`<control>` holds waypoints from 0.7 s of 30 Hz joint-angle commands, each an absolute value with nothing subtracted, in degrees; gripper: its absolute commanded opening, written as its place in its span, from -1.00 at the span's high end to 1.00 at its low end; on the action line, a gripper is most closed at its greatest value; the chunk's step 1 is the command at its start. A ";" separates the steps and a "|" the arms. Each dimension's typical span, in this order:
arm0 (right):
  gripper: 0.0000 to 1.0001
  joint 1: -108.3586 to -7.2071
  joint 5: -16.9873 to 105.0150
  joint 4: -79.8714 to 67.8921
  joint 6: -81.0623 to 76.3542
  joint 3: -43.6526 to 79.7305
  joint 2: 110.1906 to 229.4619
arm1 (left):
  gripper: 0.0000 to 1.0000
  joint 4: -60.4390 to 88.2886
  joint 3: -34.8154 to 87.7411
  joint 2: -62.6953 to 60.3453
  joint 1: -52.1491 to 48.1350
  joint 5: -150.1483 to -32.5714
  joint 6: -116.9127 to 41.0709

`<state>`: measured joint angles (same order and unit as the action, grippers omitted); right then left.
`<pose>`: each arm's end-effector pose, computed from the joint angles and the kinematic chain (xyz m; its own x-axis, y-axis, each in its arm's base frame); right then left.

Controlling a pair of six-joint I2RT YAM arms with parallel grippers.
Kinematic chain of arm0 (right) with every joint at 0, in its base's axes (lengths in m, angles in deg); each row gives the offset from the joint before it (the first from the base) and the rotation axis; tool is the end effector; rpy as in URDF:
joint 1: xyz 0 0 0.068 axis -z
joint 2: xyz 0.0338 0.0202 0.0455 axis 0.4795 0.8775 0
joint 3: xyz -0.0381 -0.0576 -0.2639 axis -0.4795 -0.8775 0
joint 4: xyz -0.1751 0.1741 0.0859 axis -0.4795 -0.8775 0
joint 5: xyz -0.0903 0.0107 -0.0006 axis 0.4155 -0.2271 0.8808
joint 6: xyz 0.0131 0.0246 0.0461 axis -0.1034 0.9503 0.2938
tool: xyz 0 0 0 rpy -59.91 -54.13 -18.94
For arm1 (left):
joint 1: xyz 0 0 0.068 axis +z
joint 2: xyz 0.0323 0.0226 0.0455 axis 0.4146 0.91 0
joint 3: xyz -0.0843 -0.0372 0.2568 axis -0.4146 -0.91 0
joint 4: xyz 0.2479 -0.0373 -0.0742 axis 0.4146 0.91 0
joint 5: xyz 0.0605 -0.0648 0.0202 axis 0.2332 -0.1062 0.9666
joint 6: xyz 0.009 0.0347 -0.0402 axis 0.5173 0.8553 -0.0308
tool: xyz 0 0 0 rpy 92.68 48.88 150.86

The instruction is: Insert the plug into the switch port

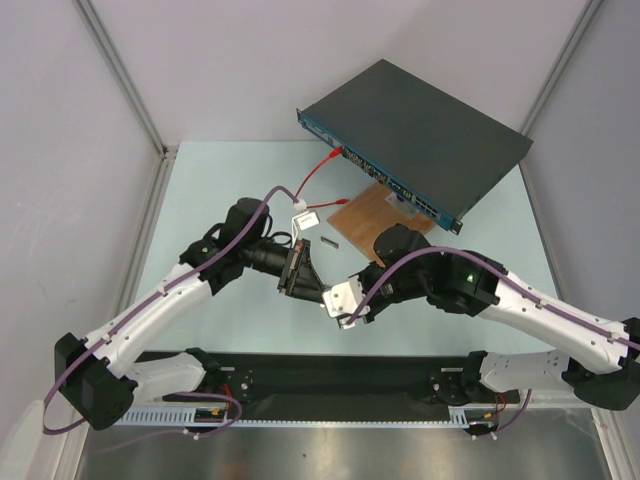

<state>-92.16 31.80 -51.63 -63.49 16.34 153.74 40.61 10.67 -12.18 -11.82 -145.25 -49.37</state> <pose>0.0903 0.2082 0.3849 0.6240 -0.4606 -0.6312 -0.7808 -0.3368 -0.5262 0.1694 -0.1634 0.3281 -0.7426 0.3190 -0.5889 0.6371 0.0654 -0.7680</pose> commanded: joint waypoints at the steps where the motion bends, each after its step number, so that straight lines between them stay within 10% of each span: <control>1: 0.72 -93.61 36.80 -47.06 -64.36 15.27 153.61 | 0.99 39.85 13.44 -12.86 -11.37 -146.47 -48.76; 3: 1.00 -93.96 38.55 -45.66 -63.93 15.09 153.43 | 0.90 41.15 14.14 -13.21 -11.37 -145.51 -47.79; 9: 1.00 -94.13 40.49 -44.86 -64.98 15.09 152.91 | 0.31 44.59 14.06 -14.35 -11.37 -143.13 -44.01; 21: 1.00 -94.84 41.28 -45.38 -67.26 15.27 152.64 | 0.34 45.21 13.44 -14.27 -11.45 -142.60 -42.51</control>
